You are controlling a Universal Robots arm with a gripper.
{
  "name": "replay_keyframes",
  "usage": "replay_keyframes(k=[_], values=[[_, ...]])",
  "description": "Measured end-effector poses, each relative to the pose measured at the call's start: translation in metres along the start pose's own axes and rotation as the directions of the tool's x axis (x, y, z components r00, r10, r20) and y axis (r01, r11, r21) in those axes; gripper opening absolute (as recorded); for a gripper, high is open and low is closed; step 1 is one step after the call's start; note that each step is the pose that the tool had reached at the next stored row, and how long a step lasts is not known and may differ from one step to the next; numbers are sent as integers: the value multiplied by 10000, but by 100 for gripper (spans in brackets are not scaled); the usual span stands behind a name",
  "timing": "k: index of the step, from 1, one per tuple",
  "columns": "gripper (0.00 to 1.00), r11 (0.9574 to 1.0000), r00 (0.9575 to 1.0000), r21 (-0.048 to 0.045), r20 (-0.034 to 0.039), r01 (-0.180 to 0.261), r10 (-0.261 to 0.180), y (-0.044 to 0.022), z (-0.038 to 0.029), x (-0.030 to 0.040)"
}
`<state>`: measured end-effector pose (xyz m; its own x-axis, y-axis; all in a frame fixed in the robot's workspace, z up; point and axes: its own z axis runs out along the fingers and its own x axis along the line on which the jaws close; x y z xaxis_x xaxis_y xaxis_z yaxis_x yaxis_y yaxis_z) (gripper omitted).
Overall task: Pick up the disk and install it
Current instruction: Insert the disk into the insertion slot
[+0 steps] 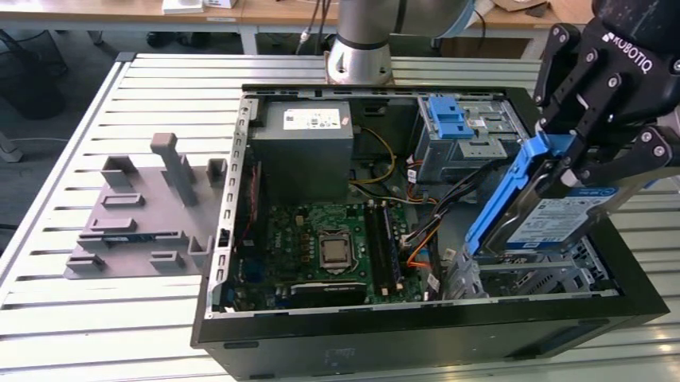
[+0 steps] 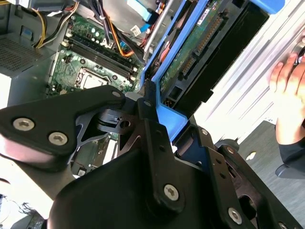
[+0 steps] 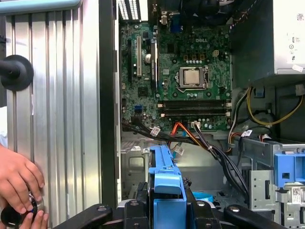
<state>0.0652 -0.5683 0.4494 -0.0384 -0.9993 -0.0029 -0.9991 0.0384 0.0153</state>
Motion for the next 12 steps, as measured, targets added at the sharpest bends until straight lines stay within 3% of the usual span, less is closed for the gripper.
replay_keyframes(k=[12], values=[[36, 10000, 10000, 0, -2, 0, 0, -99, 65, -4]])
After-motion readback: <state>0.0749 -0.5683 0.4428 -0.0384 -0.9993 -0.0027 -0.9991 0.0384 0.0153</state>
